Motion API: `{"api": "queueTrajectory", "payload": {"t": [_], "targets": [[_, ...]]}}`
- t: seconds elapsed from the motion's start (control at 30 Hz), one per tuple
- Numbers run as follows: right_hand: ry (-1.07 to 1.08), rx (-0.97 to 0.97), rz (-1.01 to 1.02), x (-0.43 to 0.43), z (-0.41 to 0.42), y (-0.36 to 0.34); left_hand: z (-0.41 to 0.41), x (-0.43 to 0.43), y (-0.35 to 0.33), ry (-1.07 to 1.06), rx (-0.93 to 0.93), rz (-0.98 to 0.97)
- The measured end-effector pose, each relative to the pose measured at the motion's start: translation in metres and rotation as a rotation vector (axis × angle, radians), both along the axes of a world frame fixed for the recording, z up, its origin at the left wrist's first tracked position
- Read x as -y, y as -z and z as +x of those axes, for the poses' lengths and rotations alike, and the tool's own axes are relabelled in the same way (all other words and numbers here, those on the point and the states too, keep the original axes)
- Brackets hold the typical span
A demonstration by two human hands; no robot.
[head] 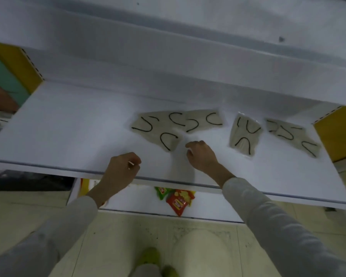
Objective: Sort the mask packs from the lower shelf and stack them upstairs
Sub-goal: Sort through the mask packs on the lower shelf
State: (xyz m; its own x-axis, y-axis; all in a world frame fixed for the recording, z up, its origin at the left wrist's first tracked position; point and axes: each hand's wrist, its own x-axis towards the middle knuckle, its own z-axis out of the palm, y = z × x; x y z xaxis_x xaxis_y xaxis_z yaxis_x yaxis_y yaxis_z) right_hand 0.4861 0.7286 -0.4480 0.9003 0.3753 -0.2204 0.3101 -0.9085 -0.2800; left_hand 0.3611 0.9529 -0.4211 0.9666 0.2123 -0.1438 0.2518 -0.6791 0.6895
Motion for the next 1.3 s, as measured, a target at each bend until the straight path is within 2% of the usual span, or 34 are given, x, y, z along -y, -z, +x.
{"api": "queueTrajectory", "payload": {"t": [0.13,0.3,0.37,0.47,0.53,0.67,0.87,1.07,1.17,1.3], "targets": [[-0.088,0.101,-0.093,-0.022,0.038,0.01,0.013,0.004,0.014,-0.014,-0.006,-0.014],[-0.212,0.085,-0.142,-0.056,0.085,0.025,0.014,0.011,0.034,-0.1,0.002,-0.06],[-0.217,0.091,-0.173,-0.065,0.084,0.031,0.011,0.011,0.039,-0.131,0.008,-0.088],[-0.237,0.203,-0.225,-0.074,0.064,0.036,0.005,0.01,0.042,-0.15,-0.005,-0.111],[-0.235,0.227,-0.167,-0.076,0.047,0.037,0.004,0.009,0.043,-0.157,-0.037,-0.111],[-0.203,0.137,-0.003,-0.073,0.023,0.036,0.006,0.011,0.045,-0.195,-0.057,-0.09],[0.062,-0.025,0.146,-0.081,0.017,0.033,0.016,0.017,0.043,-0.206,-0.08,-0.07],[0.356,-0.255,0.168,-0.099,0.027,0.027,0.021,0.016,0.04,-0.032,-0.106,-0.059],[0.399,-0.304,0.219,-0.097,0.026,0.023,0.02,0.016,0.042,0.055,-0.174,0.001],[0.528,-0.366,0.5,-0.084,0.021,0.014,0.02,0.017,0.044,0.045,-0.176,-0.03]]}}
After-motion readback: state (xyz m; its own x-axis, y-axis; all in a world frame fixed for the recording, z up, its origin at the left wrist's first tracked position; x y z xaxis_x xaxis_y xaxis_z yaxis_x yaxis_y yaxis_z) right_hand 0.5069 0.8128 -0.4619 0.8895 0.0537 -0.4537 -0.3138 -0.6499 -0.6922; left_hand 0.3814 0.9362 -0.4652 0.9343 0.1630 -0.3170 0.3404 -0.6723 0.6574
